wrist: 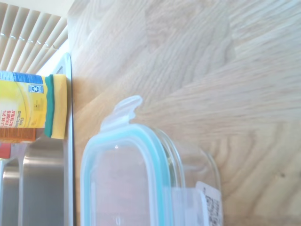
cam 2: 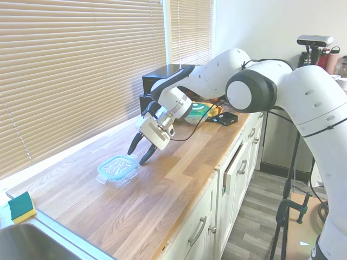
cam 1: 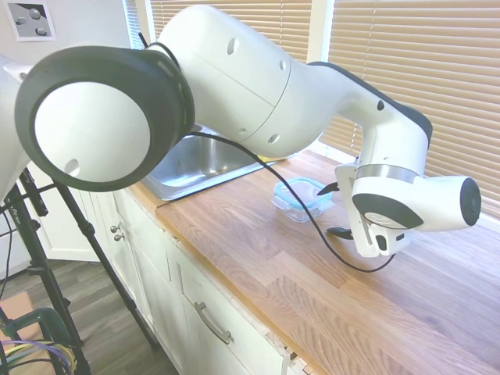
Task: Uncover the lid of the food container
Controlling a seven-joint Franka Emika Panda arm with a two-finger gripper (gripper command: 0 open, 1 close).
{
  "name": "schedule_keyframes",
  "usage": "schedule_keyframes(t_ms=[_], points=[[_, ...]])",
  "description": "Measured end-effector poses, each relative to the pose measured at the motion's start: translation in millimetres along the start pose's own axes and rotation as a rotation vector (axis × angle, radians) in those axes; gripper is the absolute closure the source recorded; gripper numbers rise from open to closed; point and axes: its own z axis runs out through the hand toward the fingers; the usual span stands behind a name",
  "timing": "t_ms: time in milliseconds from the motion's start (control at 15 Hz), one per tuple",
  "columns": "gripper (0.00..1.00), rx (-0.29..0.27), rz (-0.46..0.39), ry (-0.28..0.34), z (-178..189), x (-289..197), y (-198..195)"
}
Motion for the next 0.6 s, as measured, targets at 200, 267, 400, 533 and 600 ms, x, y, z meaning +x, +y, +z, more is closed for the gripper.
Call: schedule_keyframes(t_ms=[200,267,400,533,600], points=[[0.0,0.006,-0.01,-0.003,3.8,-0.4,-5.7],[0.0,0.007,-0.017,-0.001,3.0,-1.2,-8.9],[1.0,0.006,-0.027,-0.002,5.0,-3.3,-14.0],[1.0,0.002,-0.032,-0.006,8.7,-4.9,-16.3],[1.0,0.002,-0.032,-0.007,9.7,-5.1,-16.6]])
